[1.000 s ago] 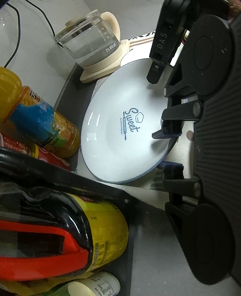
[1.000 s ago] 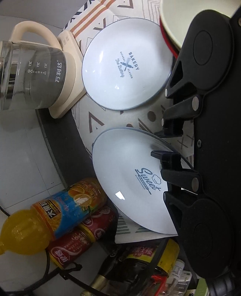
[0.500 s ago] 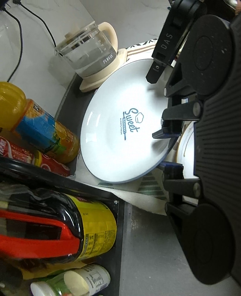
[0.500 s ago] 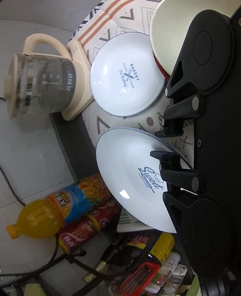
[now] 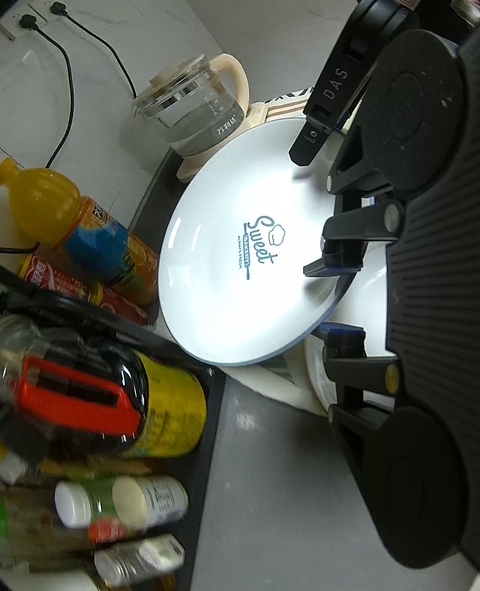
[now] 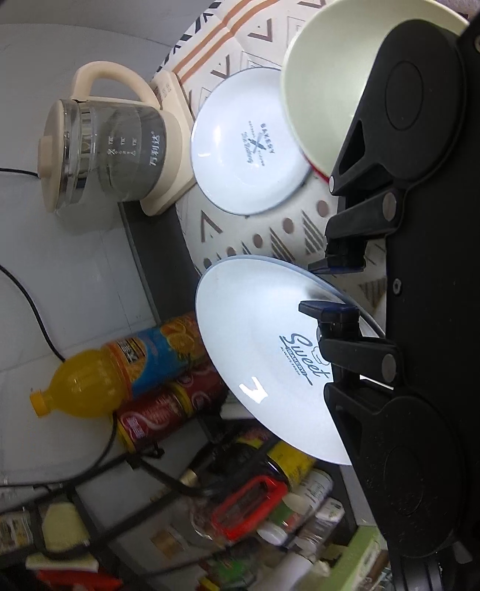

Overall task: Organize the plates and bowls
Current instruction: 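Lift the 'Sweet' plate with both grippers over the flower-pattern plate, then lower the 'Sweet' plate onto the flower plate and open both grippers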

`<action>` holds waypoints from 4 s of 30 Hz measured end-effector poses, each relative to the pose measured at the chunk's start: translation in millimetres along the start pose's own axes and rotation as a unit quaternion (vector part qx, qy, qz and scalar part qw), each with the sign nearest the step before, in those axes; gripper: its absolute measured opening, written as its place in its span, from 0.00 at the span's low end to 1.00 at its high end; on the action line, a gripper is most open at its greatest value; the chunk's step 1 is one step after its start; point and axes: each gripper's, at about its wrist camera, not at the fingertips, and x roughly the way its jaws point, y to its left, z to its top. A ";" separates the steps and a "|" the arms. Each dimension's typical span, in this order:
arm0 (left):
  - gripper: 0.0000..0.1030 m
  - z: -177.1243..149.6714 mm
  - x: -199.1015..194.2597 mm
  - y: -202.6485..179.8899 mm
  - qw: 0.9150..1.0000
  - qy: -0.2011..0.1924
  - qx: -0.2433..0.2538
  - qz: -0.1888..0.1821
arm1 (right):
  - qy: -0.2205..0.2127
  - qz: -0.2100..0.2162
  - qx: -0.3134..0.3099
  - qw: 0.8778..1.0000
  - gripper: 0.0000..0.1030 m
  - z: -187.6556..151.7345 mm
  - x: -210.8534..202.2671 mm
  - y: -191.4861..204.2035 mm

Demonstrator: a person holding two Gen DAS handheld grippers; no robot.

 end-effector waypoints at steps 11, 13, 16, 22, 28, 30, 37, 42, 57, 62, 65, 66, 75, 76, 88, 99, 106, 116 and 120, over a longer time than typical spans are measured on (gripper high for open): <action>0.23 -40.4 -34.1 19.9 1.000 -0.007 -0.022 0.014 | 0.002 0.020 -0.018 1.000 0.14 -33.4 -27.2 8.0; 0.23 -46.7 -39.7 21.2 1.000 -0.010 -0.022 0.018 | 0.001 0.023 -0.020 1.000 0.14 -38.4 -31.8 8.5; 0.23 -56.1 -47.4 23.1 0.999 -0.013 -0.022 0.020 | 0.001 0.025 -0.020 0.999 0.14 -46.4 -38.2 8.1; 0.23 -75.2 -58.8 28.3 0.999 -0.012 -0.024 0.028 | 0.009 0.026 -0.025 0.999 0.14 -63.7 -47.7 8.0; 0.23 -93.2 -63.3 34.6 0.999 -0.002 -0.026 0.034 | 0.020 0.023 -0.025 0.999 0.14 -79.9 -51.9 4.7; 0.23 -98.9 -63.3 35.0 0.999 0.002 -0.026 0.035 | 0.022 0.021 -0.025 0.999 0.14 -84.2 -53.3 2.8; 0.23 -114.9 -61.5 32.4 0.999 0.015 -0.019 0.042 | 0.031 0.016 -0.028 0.999 0.14 -97.7 -55.5 -6.7; 0.23 -122.6 -57.8 30.4 0.998 0.024 -0.018 0.049 | 0.041 0.015 -0.020 0.999 0.14 -103.2 -51.7 -13.4; 0.24 -128.0 -33.8 23.9 0.996 0.056 -0.005 0.066 | 0.062 -0.008 -0.033 0.997 0.13 -111.4 -36.8 -18.7; 0.31 -125.0 -31.8 14.0 0.994 0.075 0.019 0.081 | 0.066 -0.005 -0.040 0.997 0.13 -108.0 -32.4 -17.9; 0.35 -122.6 -32.0 12.4 0.992 0.083 0.024 0.093 | 0.070 -0.004 -0.037 0.997 0.12 -106.4 -28.8 -19.0; 0.36 -122.2 -32.0 12.9 0.991 0.084 0.023 0.099 | 0.070 -0.004 -0.035 0.997 0.11 -106.1 -27.8 -19.7; 0.47 -108.7 -37.6 24.6 0.988 0.068 0.006 0.140 | 0.075 -0.002 -0.031 0.997 0.11 -102.4 -19.1 -20.5; 0.47 -107.6 -37.5 26.5 0.987 0.066 0.005 0.146 | 0.078 -0.004 -0.030 0.997 0.11 -102.1 -17.6 -20.5; 0.47 -105.3 -27.4 39.5 0.984 0.064 0.003 0.165 | 0.089 -0.021 -0.047 0.995 0.15 -101.0 -4.7 -16.2; 0.35 -97.6 -22.4 47.5 0.986 0.066 -0.001 0.156 | 0.101 -0.019 -0.061 0.993 0.17 -103.9 1.3 -10.2; 0.38 -88.9 -30.5 44.0 0.984 0.038 0.006 0.176 | 0.066 -0.023 -0.082 0.994 0.21 -98.2 -15.3 -4.7; 0.63 -83.7 -49.7 34.1 0.979 -0.011 0.018 0.201 | 0.031 0.004 -0.089 0.996 0.48 -91.8 -39.4 -5.0; 0.76 -86.5 -55.2 38.3 0.979 -0.011 0.005 0.201 | 0.026 0.013 -0.094 0.995 0.51 -95.8 -47.6 -4.8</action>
